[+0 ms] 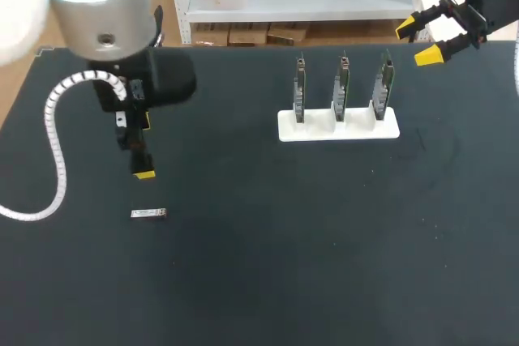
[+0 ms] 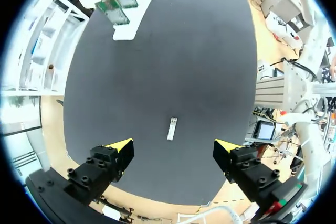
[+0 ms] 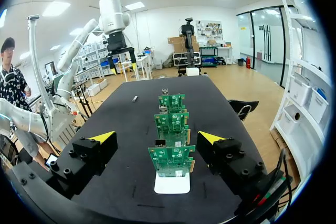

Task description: Pick up the optical module with the left hand, and insert it into the network port with the right hand.

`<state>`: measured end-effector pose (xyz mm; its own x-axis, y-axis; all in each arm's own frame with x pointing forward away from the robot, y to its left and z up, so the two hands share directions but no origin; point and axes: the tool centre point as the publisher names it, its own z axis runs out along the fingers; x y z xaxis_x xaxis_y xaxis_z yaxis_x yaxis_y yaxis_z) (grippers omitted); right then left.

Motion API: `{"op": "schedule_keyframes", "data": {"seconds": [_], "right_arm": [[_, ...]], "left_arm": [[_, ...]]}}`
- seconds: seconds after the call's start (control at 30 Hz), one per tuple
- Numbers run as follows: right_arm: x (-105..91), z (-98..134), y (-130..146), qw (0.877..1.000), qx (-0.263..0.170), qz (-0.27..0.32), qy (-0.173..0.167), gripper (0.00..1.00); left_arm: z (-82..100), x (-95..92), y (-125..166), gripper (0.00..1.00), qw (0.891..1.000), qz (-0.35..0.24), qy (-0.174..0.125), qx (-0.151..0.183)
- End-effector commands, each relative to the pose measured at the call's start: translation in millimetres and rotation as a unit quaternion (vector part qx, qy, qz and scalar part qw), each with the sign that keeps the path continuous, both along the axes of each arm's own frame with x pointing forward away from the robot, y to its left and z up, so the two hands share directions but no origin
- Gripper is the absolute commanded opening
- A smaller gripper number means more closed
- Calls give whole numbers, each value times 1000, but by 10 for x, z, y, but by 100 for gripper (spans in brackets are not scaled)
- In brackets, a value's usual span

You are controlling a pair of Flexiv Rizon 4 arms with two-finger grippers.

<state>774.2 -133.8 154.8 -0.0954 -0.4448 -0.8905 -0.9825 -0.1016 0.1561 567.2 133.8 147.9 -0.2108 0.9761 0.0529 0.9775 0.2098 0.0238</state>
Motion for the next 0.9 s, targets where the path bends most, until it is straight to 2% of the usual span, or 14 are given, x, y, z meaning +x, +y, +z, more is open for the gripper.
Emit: {"op": "schedule_keyframes", "data": {"seconds": [0.03, 0.13, 0.33, 0.5, 0.6, 0.73, 0.9], "right_arm": [[11, 1, 2, 1000, 0, 1, 1, 100], [11, 1, 2, 1000, 0, 1, 1, 100], [11, 1, 2, 1000, 0, 1, 1, 100], [11, 1, 2, 1000, 0, 1, 1, 100], [11, 1, 2, 1000, 0, 1, 1, 100], [11, 1, 2, 1000, 0, 1, 1, 100], [11, 1, 2, 1000, 0, 1, 1, 100]], "left_arm": [[-109, -82, -8, 100, 1000, 3, -1, 8], [-195, -154, 14, 100, 1000, 7, -4, 7], [-390, -238, 72, 100, 1000, -11, -13, -22], [-492, -262, 141, 100, 999, -24, -18, -21], [-564, -247, 193, 100, 1000, -21, -7, -4], [-713, -221, 252, 100, 1000, -16, 19, -2], [-760, -197, 249, 100, 999, -24, 25, -13]]}}
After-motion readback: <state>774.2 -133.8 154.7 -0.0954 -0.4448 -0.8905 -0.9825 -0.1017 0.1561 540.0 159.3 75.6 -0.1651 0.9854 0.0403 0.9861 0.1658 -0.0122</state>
